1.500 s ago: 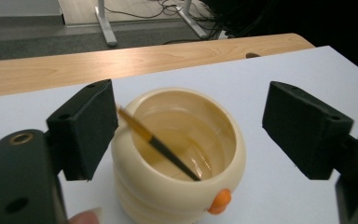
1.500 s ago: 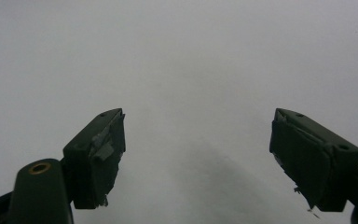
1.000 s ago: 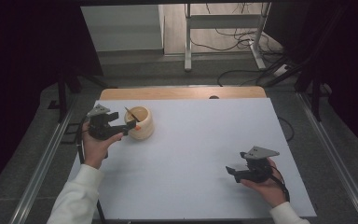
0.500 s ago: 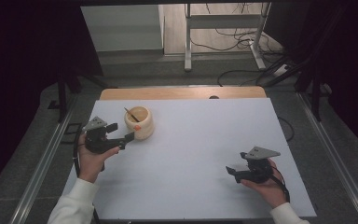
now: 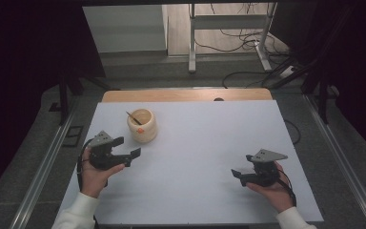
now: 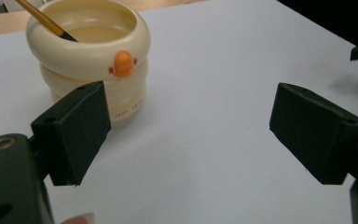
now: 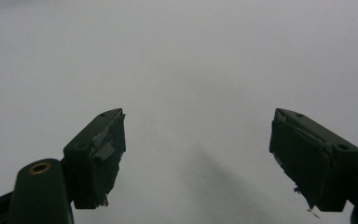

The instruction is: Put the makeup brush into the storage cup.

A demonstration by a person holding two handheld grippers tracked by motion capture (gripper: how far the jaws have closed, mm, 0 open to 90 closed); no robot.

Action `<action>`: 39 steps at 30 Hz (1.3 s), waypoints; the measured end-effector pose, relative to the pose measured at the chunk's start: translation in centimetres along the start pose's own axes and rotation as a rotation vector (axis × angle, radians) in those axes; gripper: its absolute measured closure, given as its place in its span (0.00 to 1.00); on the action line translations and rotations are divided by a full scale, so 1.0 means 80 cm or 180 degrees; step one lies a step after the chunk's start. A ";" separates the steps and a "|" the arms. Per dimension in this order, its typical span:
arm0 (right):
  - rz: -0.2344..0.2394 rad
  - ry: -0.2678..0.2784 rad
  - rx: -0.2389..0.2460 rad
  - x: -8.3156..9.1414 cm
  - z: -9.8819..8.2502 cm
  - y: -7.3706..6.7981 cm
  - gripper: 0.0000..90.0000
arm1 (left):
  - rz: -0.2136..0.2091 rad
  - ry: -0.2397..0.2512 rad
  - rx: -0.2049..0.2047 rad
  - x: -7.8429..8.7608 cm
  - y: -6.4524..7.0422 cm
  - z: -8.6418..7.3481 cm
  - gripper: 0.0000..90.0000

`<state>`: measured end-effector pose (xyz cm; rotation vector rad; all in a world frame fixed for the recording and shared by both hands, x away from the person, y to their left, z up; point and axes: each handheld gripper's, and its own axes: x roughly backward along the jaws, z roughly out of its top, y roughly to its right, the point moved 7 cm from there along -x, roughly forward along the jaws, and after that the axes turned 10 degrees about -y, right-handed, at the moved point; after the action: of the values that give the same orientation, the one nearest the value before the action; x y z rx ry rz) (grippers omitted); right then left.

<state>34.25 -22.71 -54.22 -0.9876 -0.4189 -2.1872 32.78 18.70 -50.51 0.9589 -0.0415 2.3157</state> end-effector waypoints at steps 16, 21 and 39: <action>-0.0019 -0.0011 -0.0010 0.001 -0.003 0.004 0.21 | 0.0096 -0.0263 -0.0140 -0.015 0.006 -0.051 0.15; -0.0031 -0.0018 -0.0009 0.001 -0.004 0.005 0.21 | 0.0093 -0.0317 -0.0120 -0.017 0.005 -0.063 0.16; -0.0058 0.0016 -0.0020 0.005 -0.005 0.009 0.21 | 0.0036 -0.0380 -0.0113 -0.022 0.007 -0.074 0.16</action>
<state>34.36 -23.65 -54.20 -0.9851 -0.4205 -2.2081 29.70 18.77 -55.87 1.0803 -0.1369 2.2580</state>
